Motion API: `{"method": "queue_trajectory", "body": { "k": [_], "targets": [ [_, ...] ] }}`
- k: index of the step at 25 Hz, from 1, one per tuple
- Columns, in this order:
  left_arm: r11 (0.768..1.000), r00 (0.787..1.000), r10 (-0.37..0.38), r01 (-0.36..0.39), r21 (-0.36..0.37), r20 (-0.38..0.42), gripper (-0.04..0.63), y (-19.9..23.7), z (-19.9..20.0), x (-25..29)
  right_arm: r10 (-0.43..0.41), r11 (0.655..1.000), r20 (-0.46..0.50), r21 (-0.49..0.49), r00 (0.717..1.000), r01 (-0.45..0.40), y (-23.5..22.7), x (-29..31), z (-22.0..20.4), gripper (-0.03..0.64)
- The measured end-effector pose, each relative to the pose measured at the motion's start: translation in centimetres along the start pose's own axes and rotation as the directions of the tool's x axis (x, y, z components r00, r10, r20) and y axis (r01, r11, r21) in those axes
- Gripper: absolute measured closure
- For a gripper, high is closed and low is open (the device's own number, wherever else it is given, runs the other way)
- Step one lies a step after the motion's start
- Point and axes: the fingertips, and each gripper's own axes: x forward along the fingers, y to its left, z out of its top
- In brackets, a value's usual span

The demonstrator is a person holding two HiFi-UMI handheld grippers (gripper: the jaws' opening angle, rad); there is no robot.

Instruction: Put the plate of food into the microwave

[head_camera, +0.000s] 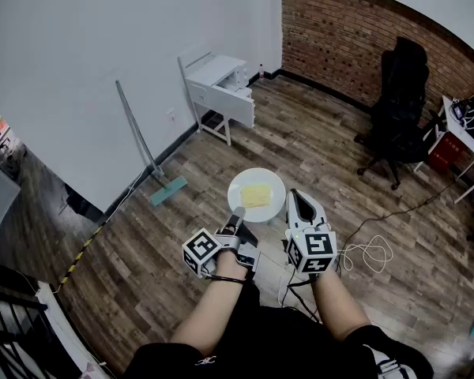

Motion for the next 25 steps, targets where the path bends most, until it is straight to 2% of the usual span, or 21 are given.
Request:
{"method": "queue_trajectory", "body": {
  "k": [5,11,14,25],
  "targets": [
    [1.000,1.000,0.004,-0.004,-0.013,-0.023,0.583,0.6,3.8,5.4,-0.022,1.000,0.005,-0.006,1.000,0.022,-0.9,6.5,-0.1,0.611],
    [0.999,0.997,0.006,-0.002,0.047,-0.078,0.583,-0.5,8.9,10.9,-0.106,0.993,0.044,0.046,0.993,0.104,-1.9,12.9,0.7,0.611],
    [0.999,0.995,0.015,-0.011,0.043,-0.099,0.583,-0.3,10.7,12.7,-0.141,0.989,0.029,0.051,0.990,0.139,-2.1,15.0,0.1,0.611],
    [0.998,0.988,0.050,-0.046,0.031,-0.143,0.583,1.6,12.5,16.5,-0.223,0.971,-0.018,0.083,0.975,0.224,-4.8,18.1,-1.5,0.611]
  ]
}}
